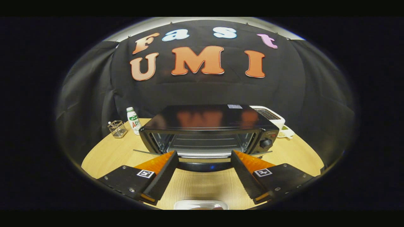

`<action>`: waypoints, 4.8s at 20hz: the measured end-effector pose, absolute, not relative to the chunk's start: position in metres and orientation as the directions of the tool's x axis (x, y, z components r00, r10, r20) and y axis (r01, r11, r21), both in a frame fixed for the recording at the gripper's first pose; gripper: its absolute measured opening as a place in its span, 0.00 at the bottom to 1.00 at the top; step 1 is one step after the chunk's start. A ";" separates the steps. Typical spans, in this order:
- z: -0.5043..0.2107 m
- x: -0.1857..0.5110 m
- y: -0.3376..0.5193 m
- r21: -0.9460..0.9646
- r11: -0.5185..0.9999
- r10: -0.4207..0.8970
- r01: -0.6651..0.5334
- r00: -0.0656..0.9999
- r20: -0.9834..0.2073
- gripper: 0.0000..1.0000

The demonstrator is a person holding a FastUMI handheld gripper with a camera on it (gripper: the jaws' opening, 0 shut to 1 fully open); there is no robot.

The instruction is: Open the toaster oven, put the food inside, and close the toaster oven door.

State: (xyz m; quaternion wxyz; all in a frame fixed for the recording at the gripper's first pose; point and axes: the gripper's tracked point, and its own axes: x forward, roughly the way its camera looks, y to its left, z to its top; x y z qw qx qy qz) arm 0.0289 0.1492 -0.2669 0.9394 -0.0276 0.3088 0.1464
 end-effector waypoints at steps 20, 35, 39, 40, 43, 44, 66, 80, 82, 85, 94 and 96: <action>-0.355 -0.068 0.121 0.010 0.958 0.221 -0.286 0.719 -0.658 0.99; -0.365 -0.080 0.111 0.059 0.967 0.215 -0.247 0.672 -0.709 0.98; -0.343 -0.091 0.107 0.067 0.966 0.227 -0.251 0.689 -0.688 0.98; -0.339 -0.097 0.108 0.079 0.964 0.238 -0.255 0.687 -0.686 0.98; -0.332 -0.117 0.103 0.071 0.961 0.244 -0.267 0.698 -0.673 0.98; -0.330 -0.123 0.104 0.072 0.960 0.248 -0.271 0.700 -0.670 0.98; -0.381 -0.191 0.097 0.052 0.960 0.230 -0.275 0.667 -0.709 0.98; -0.361 -0.178 0.101 0.088 0.960 0.254 -0.266 0.692 -0.676 0.59; -0.351 -0.165 0.102 0.085 0.961 0.252 -0.263 0.709 -0.658 0.58; -0.338 -0.144 0.109 0.097 0.960 0.263 -0.263 0.725 -0.636 0.58; -0.320 -0.070 0.130 0.092 0.961 0.264 -0.262 0.762 -0.592 0.58; -0.318 -0.050 0.137 0.091 0.962 0.260 -0.257 0.769 -0.584 0.58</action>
